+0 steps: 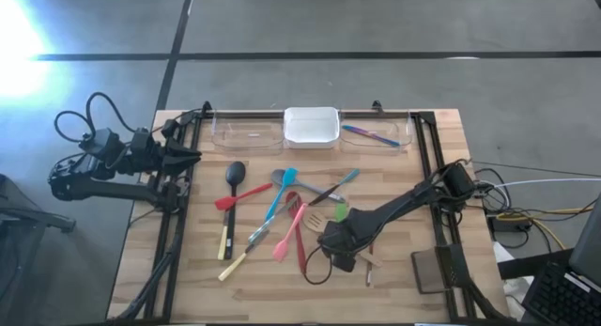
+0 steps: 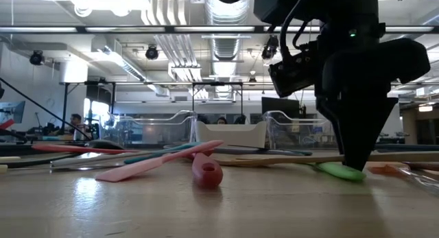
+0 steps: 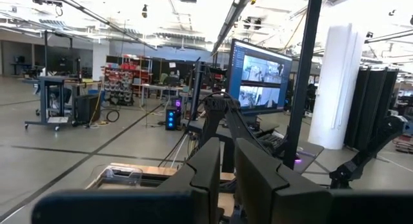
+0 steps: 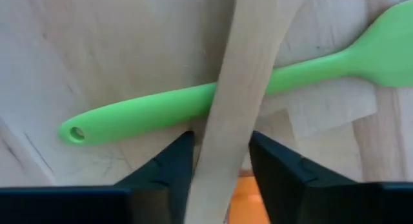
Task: Pick & Place Kitchen Items
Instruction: Put the wooden cooking spoon into the left transparent bin, then put the red spatula into the white bin
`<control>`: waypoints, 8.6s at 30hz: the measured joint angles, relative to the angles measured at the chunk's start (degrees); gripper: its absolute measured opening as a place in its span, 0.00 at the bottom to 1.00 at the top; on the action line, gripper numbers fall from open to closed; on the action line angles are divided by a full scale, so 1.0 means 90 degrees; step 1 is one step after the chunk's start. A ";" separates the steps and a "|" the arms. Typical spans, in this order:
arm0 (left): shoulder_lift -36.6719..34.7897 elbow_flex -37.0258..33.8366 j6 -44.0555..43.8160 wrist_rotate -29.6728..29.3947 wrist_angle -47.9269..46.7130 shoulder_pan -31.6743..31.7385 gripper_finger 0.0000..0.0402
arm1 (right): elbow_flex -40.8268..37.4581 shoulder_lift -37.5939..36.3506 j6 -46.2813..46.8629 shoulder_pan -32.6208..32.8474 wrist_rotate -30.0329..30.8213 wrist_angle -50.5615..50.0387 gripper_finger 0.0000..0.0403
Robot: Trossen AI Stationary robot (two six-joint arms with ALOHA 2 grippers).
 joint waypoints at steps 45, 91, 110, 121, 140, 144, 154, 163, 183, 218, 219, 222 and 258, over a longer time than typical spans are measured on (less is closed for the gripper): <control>0.2762 -0.1656 0.0404 -0.0864 0.5065 0.0015 0.33 | -0.1286 -0.4439 -0.3882 -0.0842 0.4212 0.5032 0.18; 0.6268 0.1195 0.0769 -0.1180 0.5872 0.0129 0.19 | -0.1106 -0.3440 -0.4654 -0.1526 0.3273 0.6619 0.18; 0.4965 0.1555 0.1451 -0.0879 0.2754 0.0544 0.19 | -0.1096 -0.4617 -0.3264 -0.1370 0.3177 0.4006 0.59; 0.4881 0.3324 0.1799 -0.1295 -0.1388 0.2073 0.19 | -0.1390 -0.4768 -0.2017 -0.1374 0.3450 0.2092 0.55; 0.6563 0.3591 0.2414 -0.0403 -0.2835 0.4458 0.19 | -0.1761 -0.4774 -0.1881 -0.1377 0.3778 0.2107 0.54; 0.6744 0.3316 0.2503 -0.0393 -0.2728 0.4673 0.19 | -0.1764 -0.4766 -0.1853 -0.1377 0.3786 0.2108 0.54; 0.7262 0.2610 0.2551 -0.0410 -0.2067 0.5121 0.19 | -0.1764 -0.4766 -0.1837 -0.1377 0.3907 0.2118 0.54; 0.7844 0.2382 0.2570 -0.0109 -0.1535 0.5134 0.19 | -0.1764 -0.4766 -0.1835 -0.1379 0.3937 0.2119 0.54; 0.8398 0.2407 0.2562 -0.0124 -0.1392 0.5134 0.19 | -0.1764 -0.4766 -0.1835 -0.1379 0.3936 0.2114 0.54; 0.4853 0.2395 0.1323 0.0528 -0.2653 0.4689 0.65 | -0.1764 -0.4766 -0.1837 -0.1379 0.3933 0.2145 0.54; 0.4736 0.2395 0.1235 0.0665 -0.2743 0.4626 0.65 | -0.1764 -0.4766 -0.1837 -0.1379 0.3933 0.2145 0.54; 0.4477 0.2395 0.1005 0.1075 -0.3082 0.4361 0.65 | -0.1764 -0.4765 -0.1837 -0.1379 0.3933 0.2145 0.54; 0.5749 0.0378 0.0265 -0.0863 -0.4808 0.1020 0.65 | -0.1764 -0.4764 -0.1840 -0.1379 0.3933 0.2271 0.54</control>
